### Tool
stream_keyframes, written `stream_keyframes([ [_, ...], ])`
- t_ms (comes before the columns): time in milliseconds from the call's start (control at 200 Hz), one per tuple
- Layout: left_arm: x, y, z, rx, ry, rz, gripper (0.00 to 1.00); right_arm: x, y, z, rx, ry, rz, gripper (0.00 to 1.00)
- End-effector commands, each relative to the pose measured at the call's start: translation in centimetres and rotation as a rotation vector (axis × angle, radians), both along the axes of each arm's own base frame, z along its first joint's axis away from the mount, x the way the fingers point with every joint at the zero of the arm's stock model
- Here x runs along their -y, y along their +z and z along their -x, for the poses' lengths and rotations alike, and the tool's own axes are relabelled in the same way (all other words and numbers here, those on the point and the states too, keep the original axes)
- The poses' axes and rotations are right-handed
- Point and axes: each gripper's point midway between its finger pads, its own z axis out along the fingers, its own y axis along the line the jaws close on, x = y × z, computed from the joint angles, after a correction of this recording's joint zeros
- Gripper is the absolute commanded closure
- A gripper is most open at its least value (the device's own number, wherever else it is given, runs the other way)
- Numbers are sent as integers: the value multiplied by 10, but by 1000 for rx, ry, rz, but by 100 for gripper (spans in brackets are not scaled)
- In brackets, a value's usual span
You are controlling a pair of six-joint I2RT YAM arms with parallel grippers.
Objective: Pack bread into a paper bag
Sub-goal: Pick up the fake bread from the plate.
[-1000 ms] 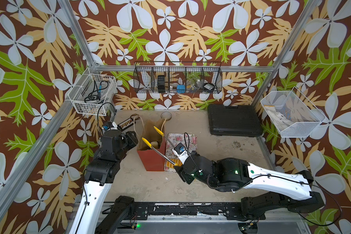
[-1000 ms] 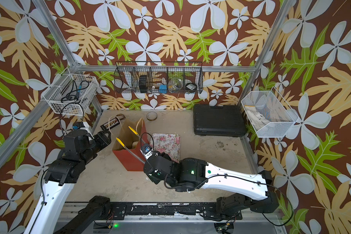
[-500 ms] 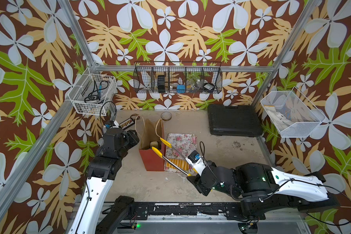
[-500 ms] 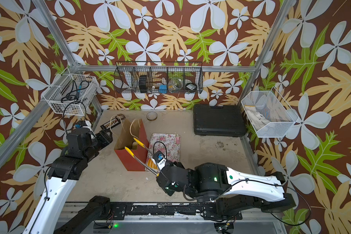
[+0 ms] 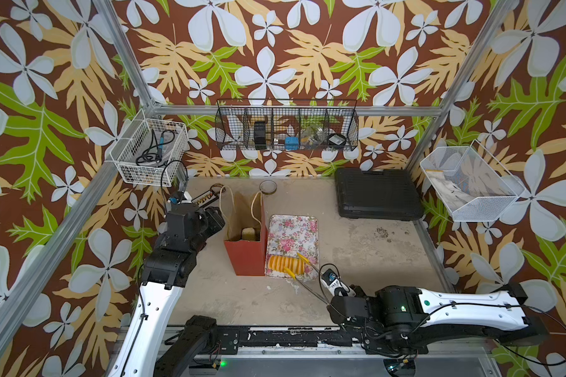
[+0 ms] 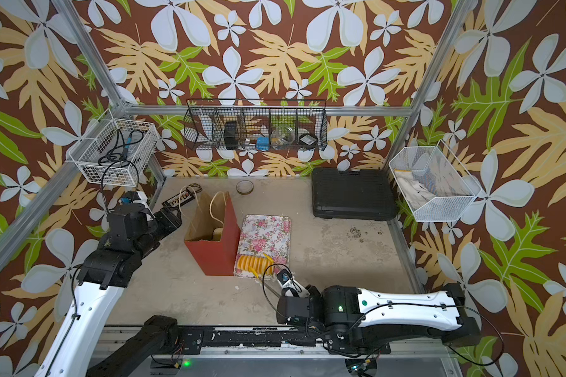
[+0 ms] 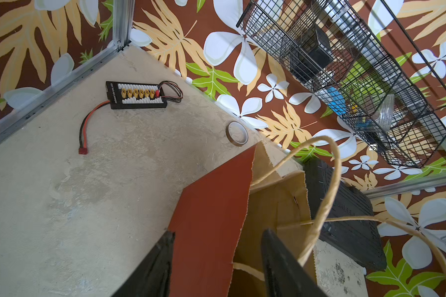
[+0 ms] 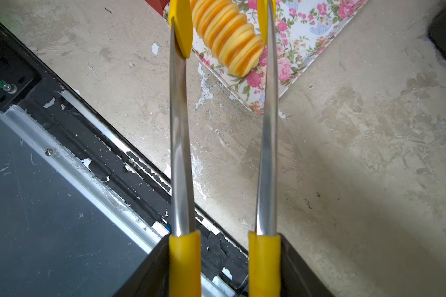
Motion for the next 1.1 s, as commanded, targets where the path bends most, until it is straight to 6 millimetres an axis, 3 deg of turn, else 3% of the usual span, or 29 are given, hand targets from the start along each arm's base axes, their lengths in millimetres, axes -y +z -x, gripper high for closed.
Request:
stream_keyframes([
  [0, 1, 7, 0, 20, -9, 1, 42, -10, 4, -16, 46, 6, -40, 38],
  [340, -1, 9, 3, 21, 1, -6, 42, -21, -22, -27, 10, 78, 14, 38],
  [530, -1, 6, 3, 14, 0, -7, 42, -21, -34, -28, -15, 110, 28, 36],
  [876, -5, 4, 6, 11, 14, -22, 42, -18, -59, -50, -56, 94, 99, 36],
  [1096, -6, 2, 6, 8, 19, -26, 41, -21, -77, -50, -130, 107, 122, 35],
])
